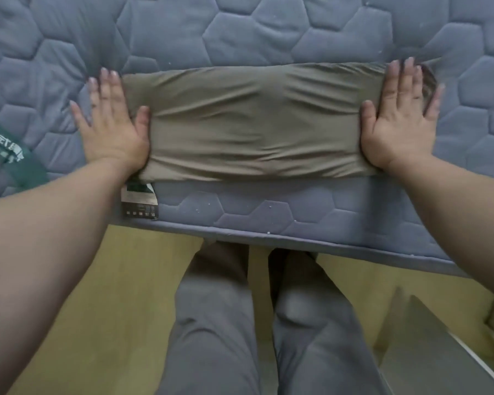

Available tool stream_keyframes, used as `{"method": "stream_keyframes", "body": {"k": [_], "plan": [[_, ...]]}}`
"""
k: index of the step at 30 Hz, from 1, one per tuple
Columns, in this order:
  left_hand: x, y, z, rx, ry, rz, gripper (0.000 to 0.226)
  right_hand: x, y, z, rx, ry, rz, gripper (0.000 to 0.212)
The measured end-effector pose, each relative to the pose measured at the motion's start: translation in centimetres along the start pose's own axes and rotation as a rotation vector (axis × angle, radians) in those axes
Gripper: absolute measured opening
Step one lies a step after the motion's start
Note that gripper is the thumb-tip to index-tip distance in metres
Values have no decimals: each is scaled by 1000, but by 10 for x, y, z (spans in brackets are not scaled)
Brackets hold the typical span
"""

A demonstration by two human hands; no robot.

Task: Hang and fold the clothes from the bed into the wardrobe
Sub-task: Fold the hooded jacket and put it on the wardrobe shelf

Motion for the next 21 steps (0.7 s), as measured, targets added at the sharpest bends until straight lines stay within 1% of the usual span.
{"method": "stream_keyframes", "body": {"k": [2, 4, 6, 8, 9, 11, 13, 15, 17, 19, 21], "plan": [[-3, -1, -8, 43, -6, -35, 75, -2, 3, 6, 58, 32, -13, 76], [-15, 0, -1, 72, -6, -23, 78, -8, 4, 1, 47, 32, -10, 78], [-36, 2, 18, 126, -21, 42, 87, -25, 2, -9, -11, 53, 24, 79], [-53, 7, 43, 236, -56, 66, 91, -45, 2, -24, -114, 63, 61, 84], [-58, 11, 57, 287, -82, 51, 88, -53, 2, -31, -168, 47, 59, 82], [-65, 21, 79, 312, -105, -28, 77, -63, 12, -43, -236, -23, -12, 70], [-69, 34, 92, 311, -42, -149, 57, -72, 29, -50, -246, -123, -152, 54], [-76, 41, 100, 373, 58, -298, 37, -78, 38, -56, -256, -249, -317, 41], [-91, 39, 105, 440, 120, -405, 29, -88, 38, -60, -286, -342, -425, 33], [-112, 33, 110, 497, 153, -397, 29, -104, 34, -63, -303, -371, -454, 30], [-139, 23, 112, 534, 165, -309, 25, -133, 29, -58, -291, -302, -424, 21]]}}
Point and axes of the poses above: each hand's wrist, its own y-axis towards the middle knuckle, its own x-axis out of the palm, z = x × y, the point moved 7 cm from there along y, towards the middle knuckle, and after that the axes turned 7 degrees about x, right-handed, at the moved point
